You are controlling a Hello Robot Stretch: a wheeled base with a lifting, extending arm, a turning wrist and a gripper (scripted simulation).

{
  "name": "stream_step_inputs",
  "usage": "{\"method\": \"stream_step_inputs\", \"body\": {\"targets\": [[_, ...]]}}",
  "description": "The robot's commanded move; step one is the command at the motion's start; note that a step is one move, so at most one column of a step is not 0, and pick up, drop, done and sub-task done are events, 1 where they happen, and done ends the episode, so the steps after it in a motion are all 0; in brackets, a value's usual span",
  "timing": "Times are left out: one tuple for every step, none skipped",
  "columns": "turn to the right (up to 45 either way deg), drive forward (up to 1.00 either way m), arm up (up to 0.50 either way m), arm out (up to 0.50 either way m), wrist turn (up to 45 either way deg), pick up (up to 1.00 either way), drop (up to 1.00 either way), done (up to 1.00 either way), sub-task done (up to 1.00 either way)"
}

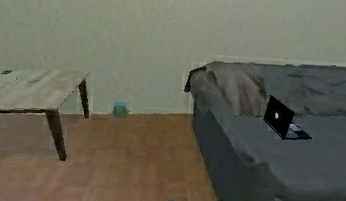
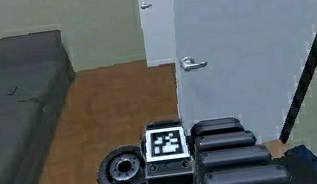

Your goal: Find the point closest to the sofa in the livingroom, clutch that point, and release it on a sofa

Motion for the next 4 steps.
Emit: {"method": "stream_step_inputs", "body": {"targets": [[0.0, 0.20, 0.00, 0.00, 0.0, 0.00, 0.00, 0.00, 0.00], [45.0, 0.00, 0.00, 0.00, 0.0, 0.00, 0.00, 0.00, 0.00], [30.0, 0.00, 0.00, 0.00, 0.0, 0.00, 0.00, 0.00, 0.00], [0.0, 1.00, 0.00, 0.00, 0.0, 0.00, 0.00, 0.00, 0.00]]}}
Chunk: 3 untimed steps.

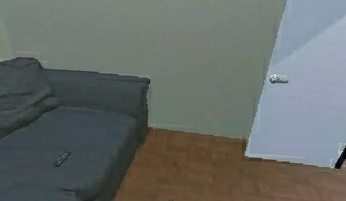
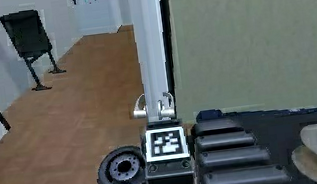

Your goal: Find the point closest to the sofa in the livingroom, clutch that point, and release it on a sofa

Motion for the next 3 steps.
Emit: {"method": "stream_step_inputs", "body": {"targets": [[0.0, 0.75, 0.00, 0.00, 0.0, 0.00, 0.00, 0.00, 0.00], [-45.0, 0.00, 0.00, 0.00, 0.0, 0.00, 0.00, 0.00, 0.00], [-45.0, 0.00, 0.00, 0.00, 0.0, 0.00, 0.00, 0.00, 0.00]]}}
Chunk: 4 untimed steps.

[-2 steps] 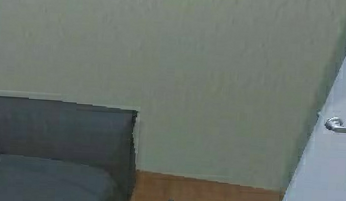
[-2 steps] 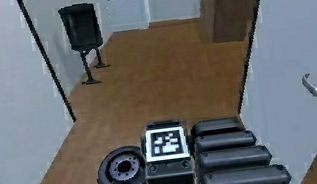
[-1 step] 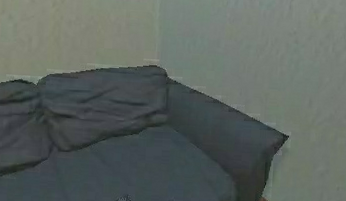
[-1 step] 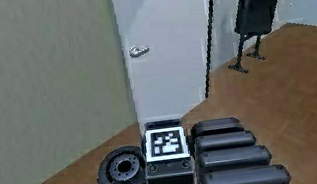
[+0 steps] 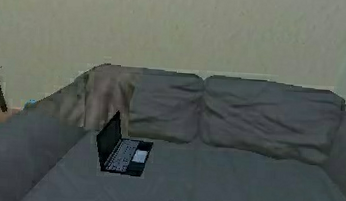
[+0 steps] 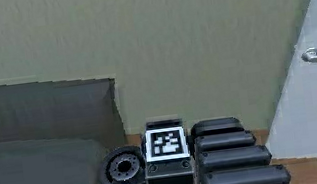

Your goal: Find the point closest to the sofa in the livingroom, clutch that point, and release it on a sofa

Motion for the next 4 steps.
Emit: {"method": "stream_step_inputs", "body": {"targets": [[-45.0, 0.00, 0.00, 0.00, 0.0, 0.00, 0.00, 0.00, 0.00], [-24.0, 0.00, 0.00, 0.00, 0.0, 0.00, 0.00, 0.00, 0.00], [0.0, 0.00, 0.00, 0.44, 0.0, 0.00, 0.00, 0.00, 0.00], [0.0, 0.00, 0.00, 0.00, 45.0, 0.00, 0.00, 0.00, 0.00]]}}
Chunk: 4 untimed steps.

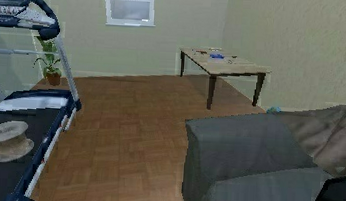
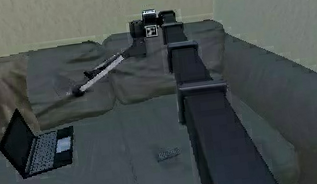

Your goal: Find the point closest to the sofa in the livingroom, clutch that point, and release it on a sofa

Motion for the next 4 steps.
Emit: {"method": "stream_step_inputs", "body": {"targets": [[0.0, 0.00, 0.00, 0.00, 45.0, 0.00, 0.00, 0.00, 0.00], [0.0, 0.00, 0.00, 0.00, 12.0, 0.00, 0.00, 0.00, 0.00], [0.0, 0.00, -0.34, 0.00, 0.0, 0.00, 0.00, 0.00, 0.00], [0.0, 0.00, -0.32, 0.00, 0.0, 0.00, 0.00, 0.00, 0.00]]}}
